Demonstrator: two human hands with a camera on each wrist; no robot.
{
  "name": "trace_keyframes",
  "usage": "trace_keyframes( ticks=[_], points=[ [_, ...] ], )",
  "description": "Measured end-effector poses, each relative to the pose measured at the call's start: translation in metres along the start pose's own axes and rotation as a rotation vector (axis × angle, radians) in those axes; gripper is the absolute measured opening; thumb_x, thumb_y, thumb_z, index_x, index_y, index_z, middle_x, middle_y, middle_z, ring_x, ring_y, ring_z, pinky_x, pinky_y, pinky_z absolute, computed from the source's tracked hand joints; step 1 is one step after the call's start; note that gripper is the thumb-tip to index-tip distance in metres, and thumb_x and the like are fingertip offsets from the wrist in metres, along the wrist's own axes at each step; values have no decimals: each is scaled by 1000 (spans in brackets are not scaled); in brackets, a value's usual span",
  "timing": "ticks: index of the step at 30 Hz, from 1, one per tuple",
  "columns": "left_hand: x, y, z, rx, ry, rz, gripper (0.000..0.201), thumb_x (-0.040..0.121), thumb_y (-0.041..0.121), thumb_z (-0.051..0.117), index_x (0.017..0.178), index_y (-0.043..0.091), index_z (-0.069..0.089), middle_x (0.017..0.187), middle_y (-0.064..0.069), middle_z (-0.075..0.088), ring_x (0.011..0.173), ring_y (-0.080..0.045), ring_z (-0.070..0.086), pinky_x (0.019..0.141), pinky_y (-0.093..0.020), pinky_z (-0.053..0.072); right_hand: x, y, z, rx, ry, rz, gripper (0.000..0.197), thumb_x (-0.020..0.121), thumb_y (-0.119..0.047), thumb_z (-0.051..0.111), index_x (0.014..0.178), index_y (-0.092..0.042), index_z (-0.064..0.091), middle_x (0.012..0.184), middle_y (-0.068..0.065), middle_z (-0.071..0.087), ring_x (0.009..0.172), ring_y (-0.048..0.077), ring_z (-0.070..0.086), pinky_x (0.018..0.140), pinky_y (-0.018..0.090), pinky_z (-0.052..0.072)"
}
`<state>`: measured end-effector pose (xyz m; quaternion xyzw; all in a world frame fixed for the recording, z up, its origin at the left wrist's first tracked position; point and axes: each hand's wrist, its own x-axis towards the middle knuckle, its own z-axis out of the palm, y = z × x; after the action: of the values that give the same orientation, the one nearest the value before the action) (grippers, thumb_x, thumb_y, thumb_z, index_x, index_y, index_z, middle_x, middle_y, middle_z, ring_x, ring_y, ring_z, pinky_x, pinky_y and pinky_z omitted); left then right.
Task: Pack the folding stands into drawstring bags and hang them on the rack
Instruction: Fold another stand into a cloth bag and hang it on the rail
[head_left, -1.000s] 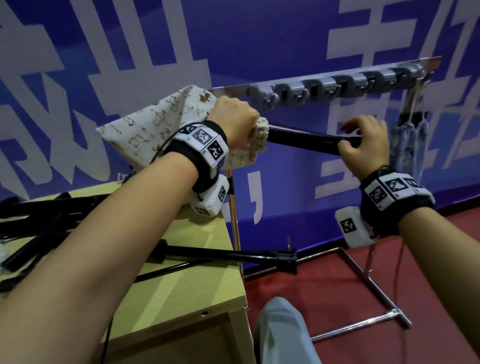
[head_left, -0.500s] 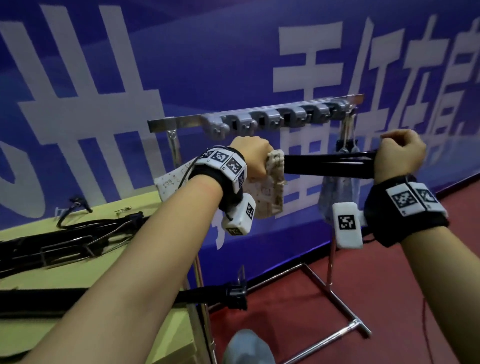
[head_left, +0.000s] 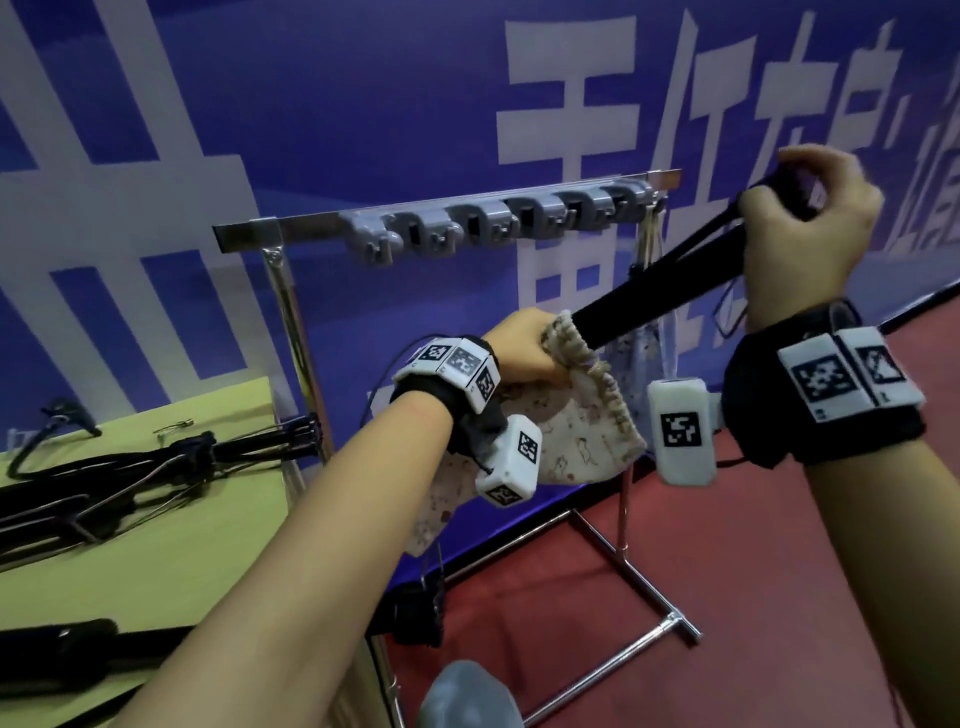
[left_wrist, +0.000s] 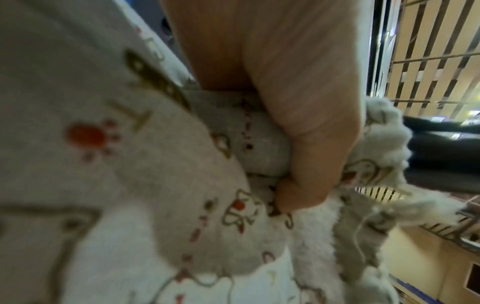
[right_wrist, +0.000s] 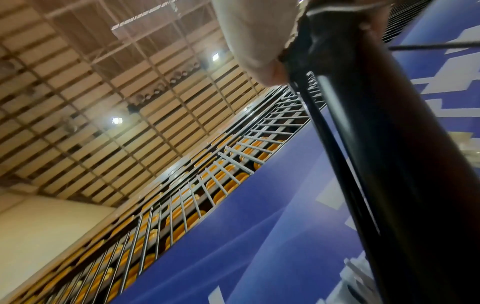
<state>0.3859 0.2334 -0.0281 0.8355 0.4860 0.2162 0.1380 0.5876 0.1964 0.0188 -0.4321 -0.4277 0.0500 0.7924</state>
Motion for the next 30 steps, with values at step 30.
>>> trace_keyframes(
  ticks=[30],
  points=[
    [-72, -86, 17, 302, -112, -37, 18, 86, 1, 47, 82, 13, 60, 97, -2, 35, 84, -23, 45, 61, -30, 31, -131, 64, 98, -372, -600, 148, 24, 75, -23, 71, 94, -31, 59, 102, 2, 64, 94, 23, 62, 79, 40, 53]
  ],
)
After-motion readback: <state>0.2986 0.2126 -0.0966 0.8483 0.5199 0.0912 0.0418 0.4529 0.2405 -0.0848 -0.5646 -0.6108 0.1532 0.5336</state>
